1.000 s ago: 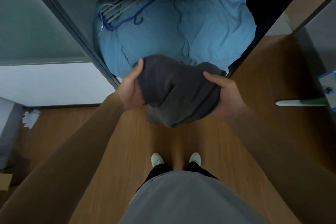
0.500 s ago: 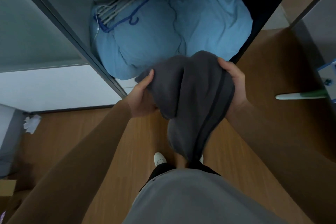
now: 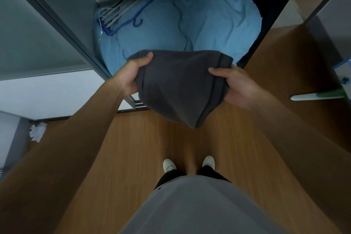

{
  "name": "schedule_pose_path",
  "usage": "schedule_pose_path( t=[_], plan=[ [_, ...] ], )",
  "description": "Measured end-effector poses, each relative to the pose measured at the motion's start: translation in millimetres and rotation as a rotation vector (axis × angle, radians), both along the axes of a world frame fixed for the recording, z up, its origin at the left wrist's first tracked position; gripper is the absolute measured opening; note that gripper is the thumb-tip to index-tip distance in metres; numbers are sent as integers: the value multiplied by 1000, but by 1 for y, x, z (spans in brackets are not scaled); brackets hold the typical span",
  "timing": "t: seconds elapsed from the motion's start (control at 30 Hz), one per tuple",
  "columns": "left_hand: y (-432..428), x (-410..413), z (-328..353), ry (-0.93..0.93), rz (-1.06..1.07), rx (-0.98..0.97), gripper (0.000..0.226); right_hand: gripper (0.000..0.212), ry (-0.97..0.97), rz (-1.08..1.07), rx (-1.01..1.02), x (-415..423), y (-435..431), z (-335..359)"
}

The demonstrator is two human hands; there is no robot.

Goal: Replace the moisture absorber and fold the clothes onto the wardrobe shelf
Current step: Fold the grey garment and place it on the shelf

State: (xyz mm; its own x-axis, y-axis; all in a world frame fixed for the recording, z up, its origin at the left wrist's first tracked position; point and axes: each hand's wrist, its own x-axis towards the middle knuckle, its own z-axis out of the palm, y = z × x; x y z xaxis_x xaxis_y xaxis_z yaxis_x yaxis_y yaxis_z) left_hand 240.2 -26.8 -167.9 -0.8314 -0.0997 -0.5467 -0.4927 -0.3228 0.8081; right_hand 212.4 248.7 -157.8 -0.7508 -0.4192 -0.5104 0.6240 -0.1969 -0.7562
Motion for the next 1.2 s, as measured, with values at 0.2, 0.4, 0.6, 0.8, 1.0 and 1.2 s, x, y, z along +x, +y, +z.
schedule_pose_path(
  t=[0.2,0.4,0.6,0.8,1.0,1.2],
  plan=[
    [-1,0,-4,52,-16,32,42,33,-106,-171,-84,-16,-25,2],
    [-2,-29,11,-33,224,-189,22,22,-67,-82,99,-26,-42,5],
    [-17,-35,1,-121,183,-250,24,30,-118,-62,5,-27,-58,8],
    [-29,-28,-21,-167,128,-347,39,33,-255,-135,-138,-27,-59,-3],
    [-31,-32,-33,-121,178,-404,51,31,-222,-228,-40,-34,-61,-15],
    [-32,-28,-37,21,154,-273,49,45,46,-274,287,-42,-57,-32]
  ],
)
